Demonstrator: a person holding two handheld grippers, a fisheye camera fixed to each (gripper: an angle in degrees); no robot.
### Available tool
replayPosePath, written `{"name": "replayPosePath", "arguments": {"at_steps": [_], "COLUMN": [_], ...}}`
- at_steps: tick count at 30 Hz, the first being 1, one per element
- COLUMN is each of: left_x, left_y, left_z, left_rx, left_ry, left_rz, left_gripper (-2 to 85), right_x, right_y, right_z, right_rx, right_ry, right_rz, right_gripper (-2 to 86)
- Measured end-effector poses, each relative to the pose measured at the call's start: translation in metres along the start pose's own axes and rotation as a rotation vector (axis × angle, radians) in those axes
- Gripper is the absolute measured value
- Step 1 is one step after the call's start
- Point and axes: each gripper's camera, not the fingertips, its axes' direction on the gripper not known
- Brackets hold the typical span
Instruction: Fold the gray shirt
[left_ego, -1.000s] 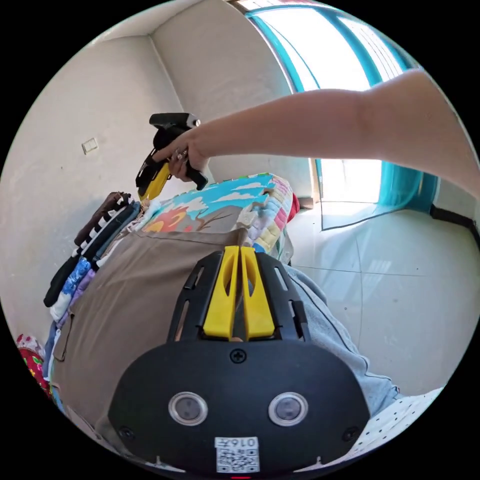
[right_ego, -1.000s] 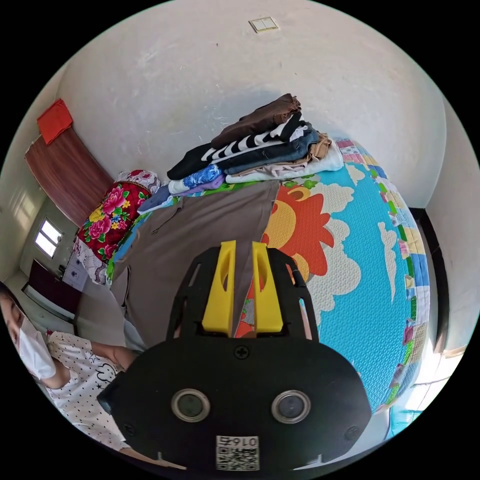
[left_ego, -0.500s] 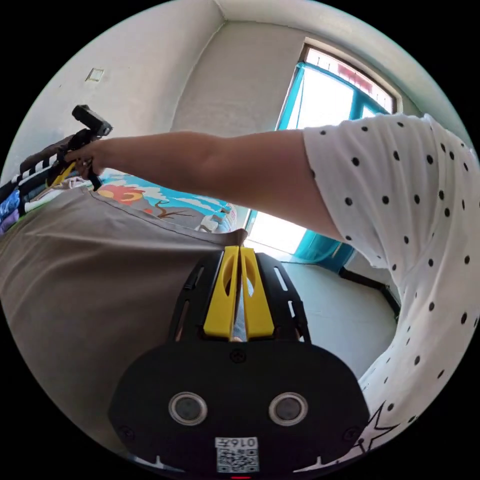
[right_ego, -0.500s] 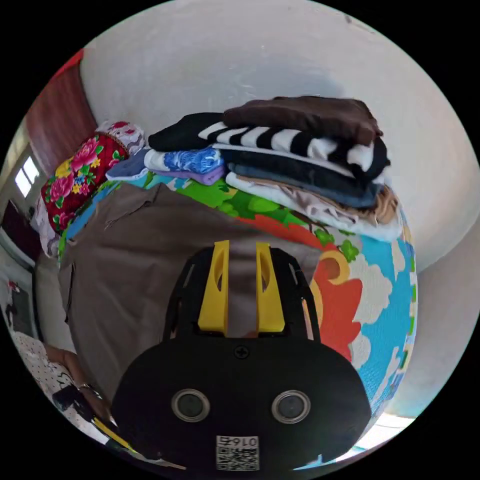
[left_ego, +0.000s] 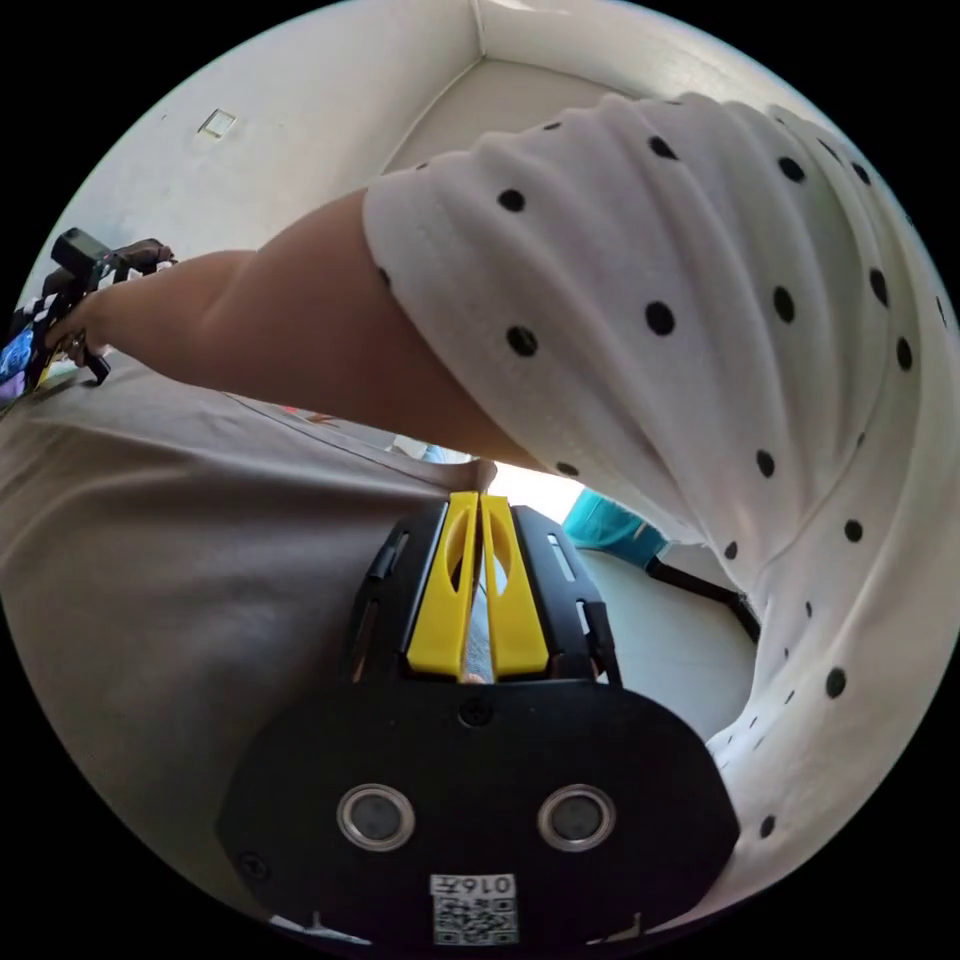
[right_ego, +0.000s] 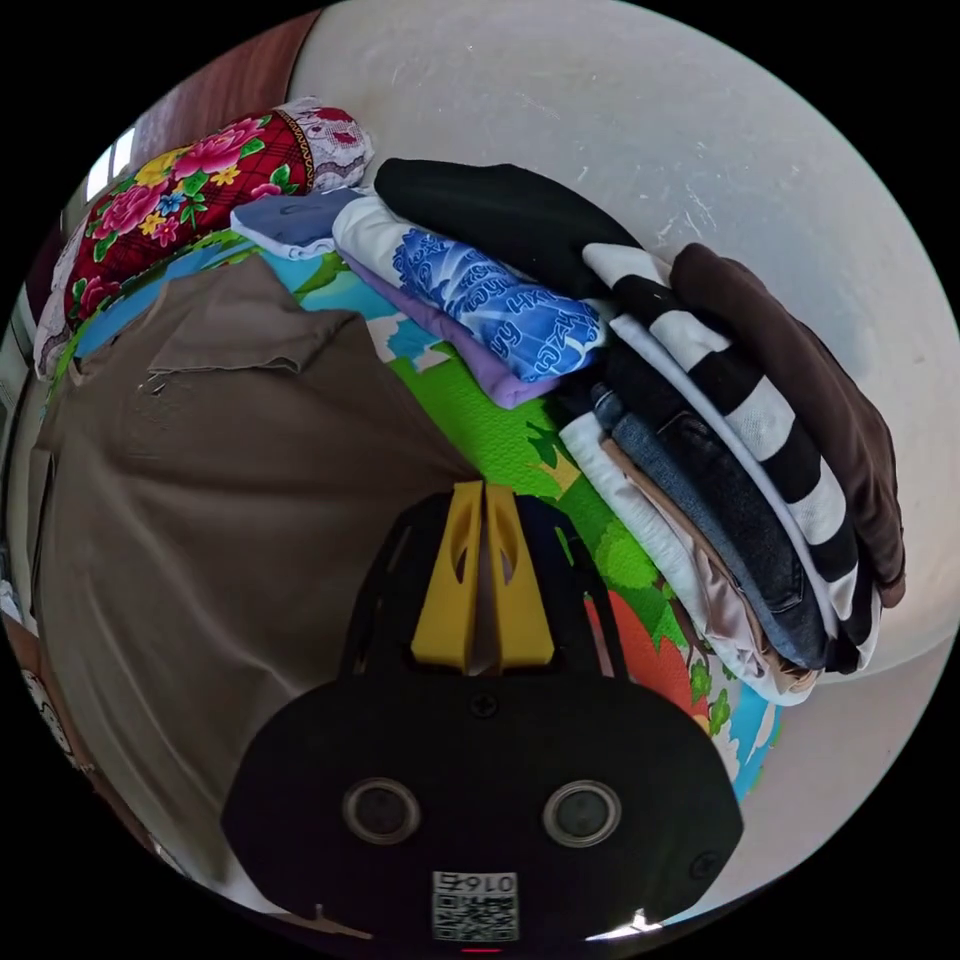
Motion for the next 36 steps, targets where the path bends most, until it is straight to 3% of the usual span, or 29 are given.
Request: {"name": "replayPosePath", "arguments": {"at_steps": [10,16,20,24,27,29,32,36], "left_x": [-0.064,-0.123,-0.202,-0.337,-0.437,-0.486,-0.546,-0.584], "left_y": [-0.029,-0.079,-0.135,-0.209,-0.241,-0.252,-0.264,-0.277], "left_z": [-0.028,-0.127,-0.222,-0.267,-0.266,-0.258,-0.231,-0.199], "left_rx": [0.051,0.142,0.115,-0.054,-0.191,-0.231,-0.325,-0.417], "left_ry": [0.083,0.106,-0.347,-0.798,-0.936,-0.927,-0.896,-1.019], "left_rz": [-0.102,-0.177,-0.255,-0.205,-0.229,-0.278,-0.338,-0.318], "left_gripper": [-0.9,-0.5,-0.6,0.4,4.3,6.2,7.5,6.4], "right_x": [0.015,0.065,0.118,0.153,0.182,0.219,0.236,0.256], "right_y": [-0.026,0.018,0.072,0.133,0.193,0.223,0.259,0.264], "right_z": [0.017,-0.033,-0.033,-0.012,0.001,-0.010,-0.011,0.018], "right_rx": [-0.041,0.029,-0.068,-0.072,0.032,0.135,0.283,0.175], "right_ry": [0.056,0.082,0.160,0.094,-0.016,-0.213,-0.283,-0.370], "right_rz": [0.058,0.208,0.396,0.477,0.583,0.690,0.715,0.725], "right_gripper": [3.8,7.3,6.5,7.0,7.6,7.9,7.8,9.5]}}
